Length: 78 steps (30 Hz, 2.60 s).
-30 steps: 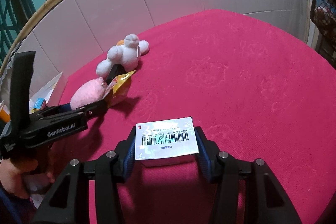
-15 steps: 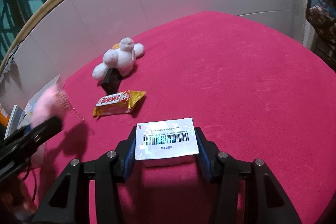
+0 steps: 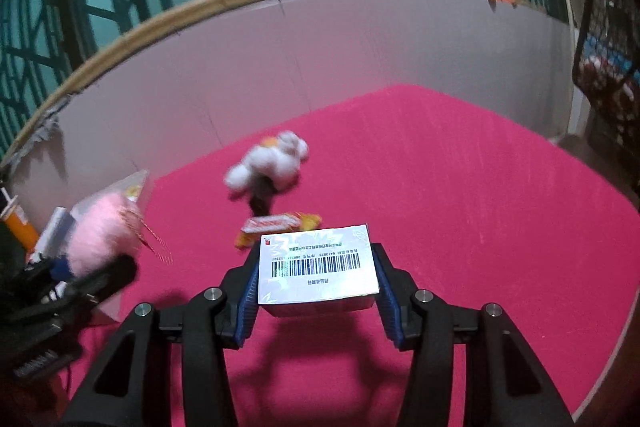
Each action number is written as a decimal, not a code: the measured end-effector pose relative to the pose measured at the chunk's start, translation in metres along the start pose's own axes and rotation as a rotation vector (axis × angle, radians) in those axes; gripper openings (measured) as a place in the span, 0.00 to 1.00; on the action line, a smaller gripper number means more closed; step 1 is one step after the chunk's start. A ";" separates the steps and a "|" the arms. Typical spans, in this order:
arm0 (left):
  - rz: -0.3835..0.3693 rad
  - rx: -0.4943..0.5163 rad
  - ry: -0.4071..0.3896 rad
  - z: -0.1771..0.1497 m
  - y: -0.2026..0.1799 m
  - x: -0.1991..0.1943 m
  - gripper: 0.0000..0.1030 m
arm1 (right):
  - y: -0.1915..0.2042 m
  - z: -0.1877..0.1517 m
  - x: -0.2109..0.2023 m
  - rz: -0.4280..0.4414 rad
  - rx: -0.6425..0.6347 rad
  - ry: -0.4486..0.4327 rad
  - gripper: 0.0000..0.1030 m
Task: Organize objects
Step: 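Carry the pink plush ball and white barcode box over the tray with both grippers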
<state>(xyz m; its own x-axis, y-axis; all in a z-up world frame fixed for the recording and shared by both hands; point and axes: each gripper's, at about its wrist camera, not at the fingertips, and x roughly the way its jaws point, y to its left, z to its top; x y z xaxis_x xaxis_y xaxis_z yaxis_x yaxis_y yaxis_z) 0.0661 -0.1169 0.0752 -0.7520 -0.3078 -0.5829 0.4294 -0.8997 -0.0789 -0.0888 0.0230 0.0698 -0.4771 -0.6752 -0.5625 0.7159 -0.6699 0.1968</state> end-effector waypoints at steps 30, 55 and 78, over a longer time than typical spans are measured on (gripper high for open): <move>0.075 -0.093 -0.152 -0.003 0.050 -0.082 0.59 | 0.085 0.007 -0.027 0.096 -0.103 -0.032 0.52; 0.104 -0.167 -0.206 -0.010 0.086 -0.110 0.59 | 0.140 0.004 -0.032 0.151 -0.198 -0.016 0.52; 0.193 -0.308 -0.145 -0.050 0.154 -0.104 0.59 | 0.183 -0.013 -0.023 0.184 -0.267 0.023 0.53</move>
<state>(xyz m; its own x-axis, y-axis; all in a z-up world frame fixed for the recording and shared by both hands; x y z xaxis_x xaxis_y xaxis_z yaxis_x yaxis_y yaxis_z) 0.2355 -0.2078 0.0838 -0.6964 -0.5222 -0.4923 0.6830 -0.6930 -0.2309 0.0598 -0.0799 0.1087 -0.3182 -0.7680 -0.5559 0.8989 -0.4308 0.0806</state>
